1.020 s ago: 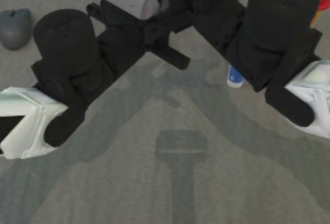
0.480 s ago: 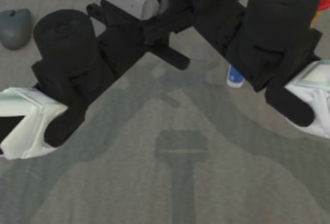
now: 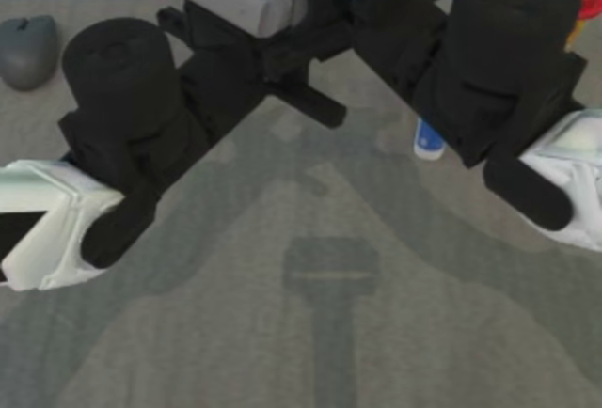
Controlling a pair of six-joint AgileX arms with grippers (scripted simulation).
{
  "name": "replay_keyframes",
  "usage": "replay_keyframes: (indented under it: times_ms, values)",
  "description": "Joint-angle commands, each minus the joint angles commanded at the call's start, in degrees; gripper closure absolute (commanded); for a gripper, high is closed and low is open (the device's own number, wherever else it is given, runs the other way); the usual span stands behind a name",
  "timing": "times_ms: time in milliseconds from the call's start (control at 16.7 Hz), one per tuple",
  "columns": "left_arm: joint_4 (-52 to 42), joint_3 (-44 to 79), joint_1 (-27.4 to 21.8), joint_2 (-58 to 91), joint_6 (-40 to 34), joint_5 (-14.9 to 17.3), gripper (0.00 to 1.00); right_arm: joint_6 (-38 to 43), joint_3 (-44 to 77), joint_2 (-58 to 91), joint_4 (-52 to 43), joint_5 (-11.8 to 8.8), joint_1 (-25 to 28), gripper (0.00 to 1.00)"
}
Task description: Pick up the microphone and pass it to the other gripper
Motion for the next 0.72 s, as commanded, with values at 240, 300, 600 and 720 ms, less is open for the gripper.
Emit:
replay_keyframes:
  times_ms: [240,300,600,720]
  values:
    - [0.0,0.0,0.0,0.0,0.0,0.0,0.00,0.0,0.0,0.0,0.0,0.0,0.0,1.00]
    - [0.0,0.0,0.0,0.0,0.0,0.0,0.00,0.0,0.0,0.0,0.0,0.0,0.0,1.00]
    - [-0.2,-0.6,2.2,0.1,0.9,-2.4,0.00,-0.7,-0.1,-0.9,0.0,0.6,-0.1,1.00]
    - [-0.6,-2.6,2.7,-2.0,0.9,-2.1,0.00,-0.8,-1.1,-1.9,0.0,-0.5,-1.0,1.00]
